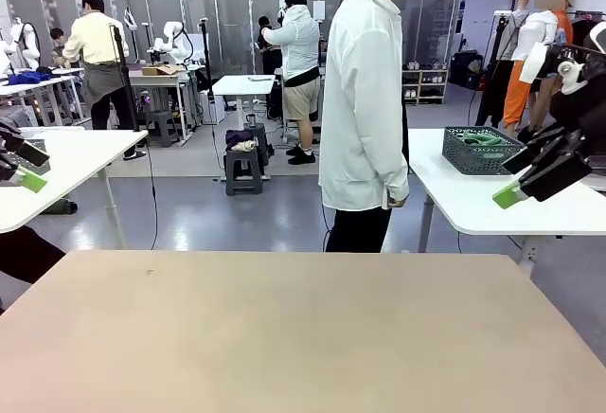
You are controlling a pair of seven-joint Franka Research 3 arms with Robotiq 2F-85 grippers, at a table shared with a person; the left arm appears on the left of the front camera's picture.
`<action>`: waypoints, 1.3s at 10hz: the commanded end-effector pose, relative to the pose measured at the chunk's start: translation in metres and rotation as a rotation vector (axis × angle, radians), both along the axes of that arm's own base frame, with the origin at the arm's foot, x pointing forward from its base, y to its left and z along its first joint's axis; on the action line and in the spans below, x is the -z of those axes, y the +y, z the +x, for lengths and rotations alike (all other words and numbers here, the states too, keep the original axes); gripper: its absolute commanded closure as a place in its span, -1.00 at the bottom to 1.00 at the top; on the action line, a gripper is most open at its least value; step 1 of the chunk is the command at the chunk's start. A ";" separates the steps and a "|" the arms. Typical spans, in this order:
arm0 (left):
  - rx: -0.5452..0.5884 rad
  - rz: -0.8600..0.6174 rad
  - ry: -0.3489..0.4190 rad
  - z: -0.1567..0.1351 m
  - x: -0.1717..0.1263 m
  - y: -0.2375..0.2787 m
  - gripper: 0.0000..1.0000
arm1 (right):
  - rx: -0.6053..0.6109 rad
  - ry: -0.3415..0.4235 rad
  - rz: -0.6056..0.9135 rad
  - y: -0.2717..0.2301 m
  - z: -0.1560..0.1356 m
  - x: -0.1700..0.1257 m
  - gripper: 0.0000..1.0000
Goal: Fold the towels and place them in the basket.
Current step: When a person lays out a Towel with hook on the table, fold it in half twice.
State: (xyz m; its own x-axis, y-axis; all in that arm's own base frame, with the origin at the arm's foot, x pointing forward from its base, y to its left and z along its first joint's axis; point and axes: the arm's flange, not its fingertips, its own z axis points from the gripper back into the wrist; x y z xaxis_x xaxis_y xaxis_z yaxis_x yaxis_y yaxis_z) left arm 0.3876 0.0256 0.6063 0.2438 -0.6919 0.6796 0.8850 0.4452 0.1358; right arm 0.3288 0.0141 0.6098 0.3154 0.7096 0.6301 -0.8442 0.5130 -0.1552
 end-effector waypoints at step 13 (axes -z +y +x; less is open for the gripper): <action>0.154 -0.104 -0.180 0.027 -0.145 0.086 -1.00 | -0.225 -0.160 0.093 -0.092 0.003 -0.143 -1.00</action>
